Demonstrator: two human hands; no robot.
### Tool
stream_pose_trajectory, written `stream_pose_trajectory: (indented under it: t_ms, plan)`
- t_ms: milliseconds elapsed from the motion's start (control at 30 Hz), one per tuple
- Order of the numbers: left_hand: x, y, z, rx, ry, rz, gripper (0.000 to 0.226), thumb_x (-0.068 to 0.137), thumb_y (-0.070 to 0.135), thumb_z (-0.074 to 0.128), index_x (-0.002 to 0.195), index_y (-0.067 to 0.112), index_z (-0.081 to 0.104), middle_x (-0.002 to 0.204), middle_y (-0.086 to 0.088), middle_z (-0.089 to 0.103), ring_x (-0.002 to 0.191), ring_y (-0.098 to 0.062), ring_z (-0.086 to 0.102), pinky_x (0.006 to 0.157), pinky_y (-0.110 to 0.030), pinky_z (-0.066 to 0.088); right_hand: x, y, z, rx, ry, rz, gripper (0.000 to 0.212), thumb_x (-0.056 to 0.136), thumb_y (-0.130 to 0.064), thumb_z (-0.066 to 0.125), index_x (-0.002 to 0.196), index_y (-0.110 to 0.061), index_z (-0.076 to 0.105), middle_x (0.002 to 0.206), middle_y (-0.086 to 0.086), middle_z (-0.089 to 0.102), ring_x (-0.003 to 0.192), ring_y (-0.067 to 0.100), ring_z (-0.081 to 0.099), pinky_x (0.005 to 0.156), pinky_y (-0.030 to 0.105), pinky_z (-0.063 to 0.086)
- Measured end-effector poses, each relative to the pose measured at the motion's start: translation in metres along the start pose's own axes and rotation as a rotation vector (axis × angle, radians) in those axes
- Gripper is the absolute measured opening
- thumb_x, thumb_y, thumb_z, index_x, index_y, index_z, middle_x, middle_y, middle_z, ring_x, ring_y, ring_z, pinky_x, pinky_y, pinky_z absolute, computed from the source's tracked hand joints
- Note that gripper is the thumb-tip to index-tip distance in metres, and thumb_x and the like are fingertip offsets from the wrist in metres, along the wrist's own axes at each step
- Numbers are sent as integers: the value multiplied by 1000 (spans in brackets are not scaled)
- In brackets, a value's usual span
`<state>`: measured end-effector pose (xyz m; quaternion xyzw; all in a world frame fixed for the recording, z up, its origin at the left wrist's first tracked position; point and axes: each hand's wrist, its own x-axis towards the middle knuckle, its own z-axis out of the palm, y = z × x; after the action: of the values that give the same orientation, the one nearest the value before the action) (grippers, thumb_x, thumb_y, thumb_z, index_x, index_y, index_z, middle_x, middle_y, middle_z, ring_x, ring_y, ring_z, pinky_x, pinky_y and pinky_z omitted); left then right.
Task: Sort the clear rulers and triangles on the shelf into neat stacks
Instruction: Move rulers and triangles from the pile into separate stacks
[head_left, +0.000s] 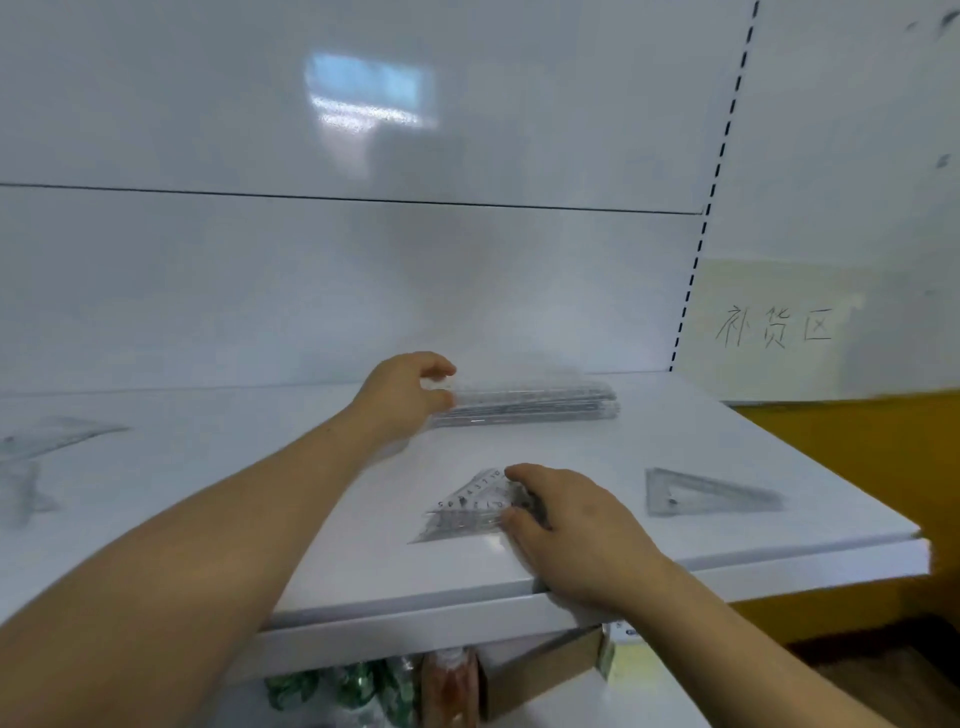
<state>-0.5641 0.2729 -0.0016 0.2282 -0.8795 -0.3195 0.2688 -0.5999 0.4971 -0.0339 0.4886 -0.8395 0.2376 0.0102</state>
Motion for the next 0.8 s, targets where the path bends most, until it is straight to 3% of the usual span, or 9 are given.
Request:
stream_pose_trajectory:
  t_ms: [233,600,800]
  plan:
    - [12,1,13,-66,-6,-27,37,81,17,73,116,18,63,112,0,58,101,-12,53,88,-21,34,-1,2,2,-13,46,-42,45,97,-41,40,140,-28,40,135,-7,52,122,14,45,99,28,34]
    - [24,-7,29,-33,-104,-31,17,86,25,67,103,23,66,117,-1,61,103,-13,55,89,-26,39,-3,1,2,-8,64,-39,39,96,-40,40,133,-29,45,128,-8,54,118,13,45,98,26,34]
    - [23,-10,28,33,-144,18,26,80,39,71,102,25,66,110,3,58,106,-13,52,87,-27,37,-2,0,1,-4,61,-30,38,97,-39,40,132,-29,46,127,-8,55,117,13,46,97,27,35]
